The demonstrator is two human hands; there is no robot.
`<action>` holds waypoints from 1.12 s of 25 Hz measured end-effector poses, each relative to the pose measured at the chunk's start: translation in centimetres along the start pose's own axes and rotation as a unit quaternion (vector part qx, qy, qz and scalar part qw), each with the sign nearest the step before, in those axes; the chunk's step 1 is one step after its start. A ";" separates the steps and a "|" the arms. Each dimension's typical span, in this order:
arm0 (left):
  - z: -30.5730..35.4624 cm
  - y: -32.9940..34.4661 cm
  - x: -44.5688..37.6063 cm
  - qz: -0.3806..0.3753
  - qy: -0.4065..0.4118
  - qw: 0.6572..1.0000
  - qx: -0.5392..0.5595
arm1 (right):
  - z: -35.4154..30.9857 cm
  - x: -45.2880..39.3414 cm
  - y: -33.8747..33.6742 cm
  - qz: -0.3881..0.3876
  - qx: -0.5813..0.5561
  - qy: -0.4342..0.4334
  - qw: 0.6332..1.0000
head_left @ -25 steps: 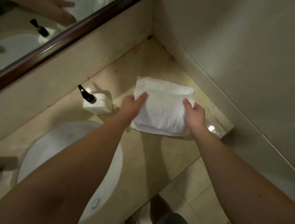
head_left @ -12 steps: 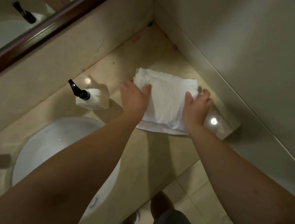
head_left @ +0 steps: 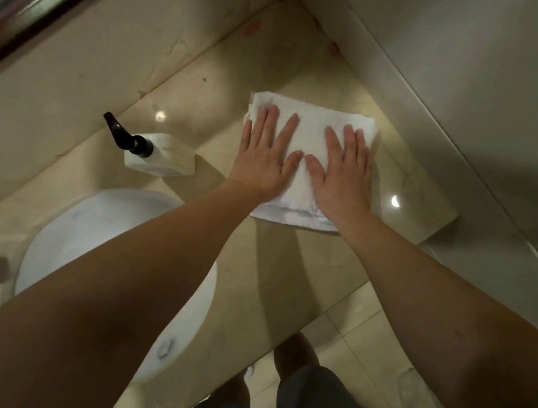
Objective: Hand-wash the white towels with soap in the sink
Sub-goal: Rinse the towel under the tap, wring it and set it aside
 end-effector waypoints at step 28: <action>-10.7 -8.3 41.3 -0.020 -0.217 0.976 0.020 | -23.5 28.8 1.9 -0.185 0.139 -0.231 0.945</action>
Point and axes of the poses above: each hand's wrist, its own x-axis away from the middle knuckle, its own y-axis out of the palm, z = x × y, the point moved 4 cm from there along -x, towards the middle knuckle, and after that the axes turned 12 degrees about -x, right-handed, at the moved point
